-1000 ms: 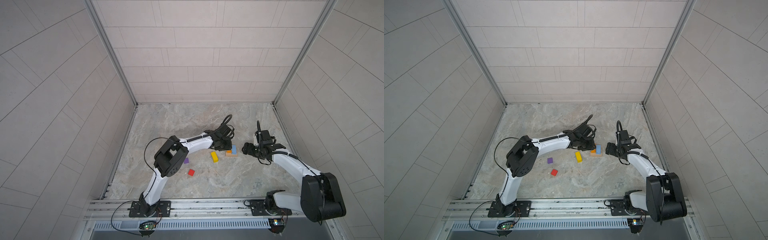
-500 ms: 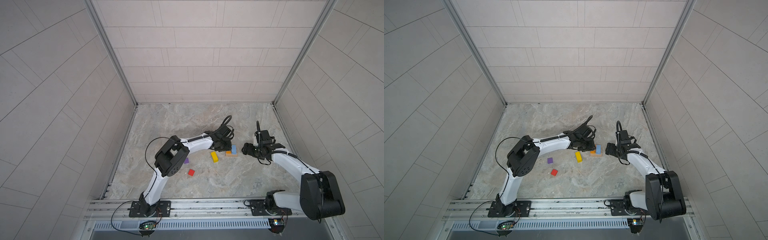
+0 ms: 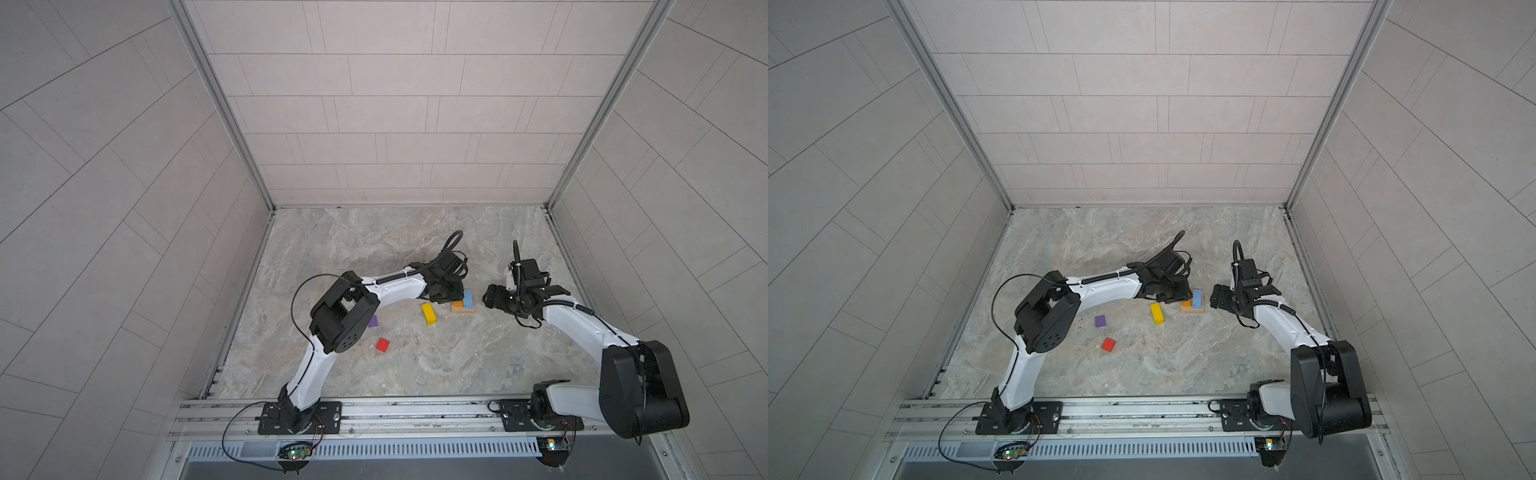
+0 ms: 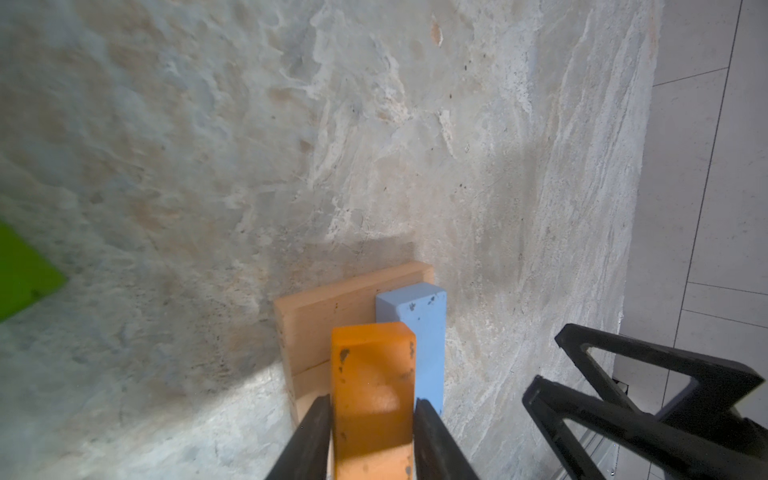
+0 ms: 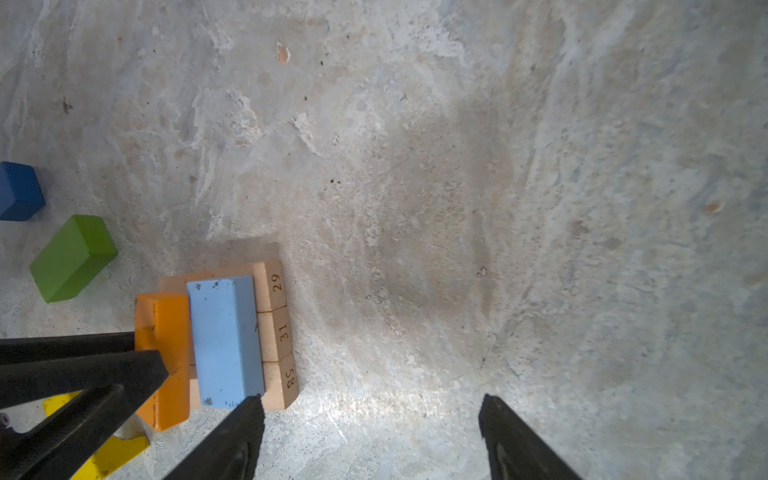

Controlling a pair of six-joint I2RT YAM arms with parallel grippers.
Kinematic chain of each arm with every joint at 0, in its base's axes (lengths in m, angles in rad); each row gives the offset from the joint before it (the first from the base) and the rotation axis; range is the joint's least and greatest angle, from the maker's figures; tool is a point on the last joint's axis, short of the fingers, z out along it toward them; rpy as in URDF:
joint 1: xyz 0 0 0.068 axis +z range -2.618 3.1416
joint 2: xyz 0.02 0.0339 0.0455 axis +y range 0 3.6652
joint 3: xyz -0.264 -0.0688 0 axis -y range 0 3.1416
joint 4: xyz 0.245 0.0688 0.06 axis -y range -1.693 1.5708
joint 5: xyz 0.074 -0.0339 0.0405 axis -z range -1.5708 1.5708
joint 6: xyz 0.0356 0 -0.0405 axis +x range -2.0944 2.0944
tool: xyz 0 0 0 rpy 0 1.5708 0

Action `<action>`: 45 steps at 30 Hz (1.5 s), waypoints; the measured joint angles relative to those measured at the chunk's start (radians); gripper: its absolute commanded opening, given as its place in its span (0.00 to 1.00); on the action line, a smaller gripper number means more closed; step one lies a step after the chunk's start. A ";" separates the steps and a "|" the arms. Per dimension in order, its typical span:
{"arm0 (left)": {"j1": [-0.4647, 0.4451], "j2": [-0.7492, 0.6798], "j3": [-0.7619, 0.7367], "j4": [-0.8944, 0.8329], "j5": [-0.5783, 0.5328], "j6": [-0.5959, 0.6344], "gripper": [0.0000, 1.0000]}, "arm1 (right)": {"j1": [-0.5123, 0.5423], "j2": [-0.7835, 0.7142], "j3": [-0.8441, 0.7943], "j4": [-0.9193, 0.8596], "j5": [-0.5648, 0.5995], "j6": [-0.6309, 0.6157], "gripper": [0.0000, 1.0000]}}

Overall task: Build the wood block tower
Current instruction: 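Lower the orange bar onto the stack next to the light-blue bar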

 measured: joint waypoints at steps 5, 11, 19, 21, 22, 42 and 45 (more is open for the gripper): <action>0.000 0.000 -0.029 0.014 0.000 -0.007 0.38 | 0.000 0.005 0.000 0.000 0.000 -0.001 0.82; 0.000 0.000 -0.033 0.031 -0.001 -0.012 0.38 | 0.000 0.010 0.002 -0.002 -0.006 -0.003 0.82; 0.000 0.000 -0.033 0.041 -0.001 -0.018 0.43 | 0.000 0.011 0.007 -0.003 -0.011 -0.005 0.82; 0.000 0.000 -0.033 0.042 0.000 -0.020 0.46 | 0.000 0.013 0.007 -0.003 -0.014 -0.007 0.82; 0.000 0.000 -0.033 0.042 0.000 -0.021 0.48 | 0.000 0.015 0.007 -0.003 -0.016 -0.007 0.82; 0.022 -0.138 -0.082 -0.027 -0.042 0.072 0.84 | 0.000 0.039 0.065 -0.018 -0.032 -0.013 0.86; 0.029 -0.157 -0.078 -0.075 -0.051 0.122 0.89 | 0.000 0.045 0.081 -0.024 -0.032 -0.013 0.89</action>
